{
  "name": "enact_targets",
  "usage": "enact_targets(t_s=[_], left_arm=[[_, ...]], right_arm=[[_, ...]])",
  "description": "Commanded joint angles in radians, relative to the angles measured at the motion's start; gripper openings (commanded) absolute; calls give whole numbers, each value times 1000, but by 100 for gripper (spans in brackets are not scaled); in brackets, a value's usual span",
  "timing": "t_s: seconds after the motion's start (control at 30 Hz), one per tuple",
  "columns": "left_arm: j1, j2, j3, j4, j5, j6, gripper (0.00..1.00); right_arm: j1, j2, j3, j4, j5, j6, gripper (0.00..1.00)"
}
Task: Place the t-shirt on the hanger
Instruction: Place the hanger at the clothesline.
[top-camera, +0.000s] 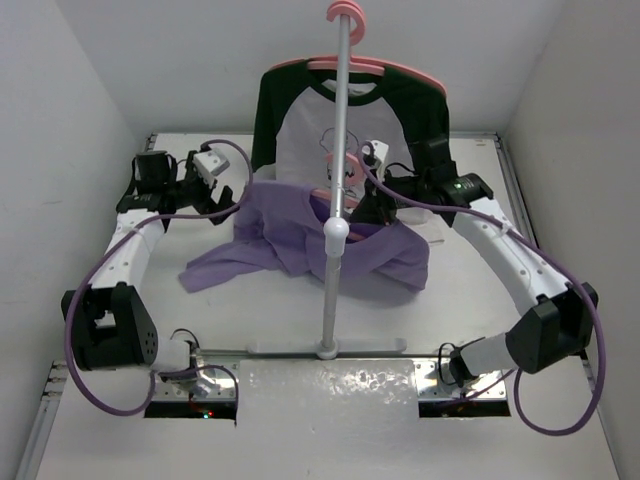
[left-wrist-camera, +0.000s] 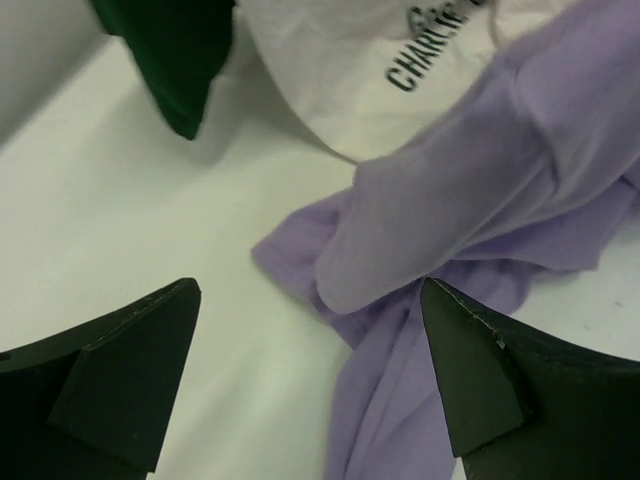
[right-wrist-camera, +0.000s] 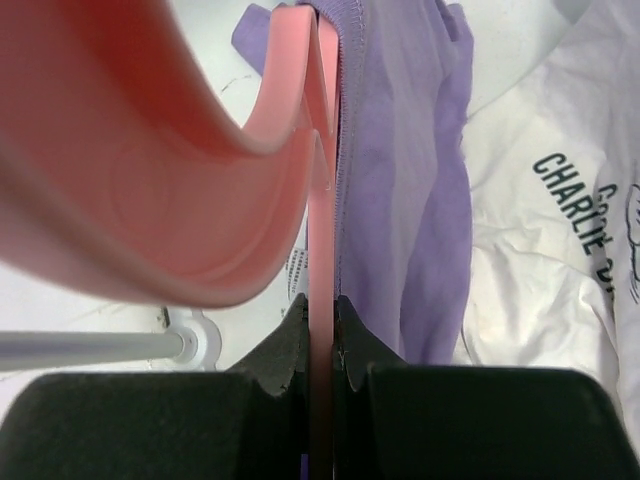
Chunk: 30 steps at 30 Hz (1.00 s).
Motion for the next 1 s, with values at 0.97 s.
enact_targets(t_s=[0.97], left_arm=[[-26,-77,4,53,74,-43,87]], right_arm=[[-229,-30,481,-186,-130,-197,0]])
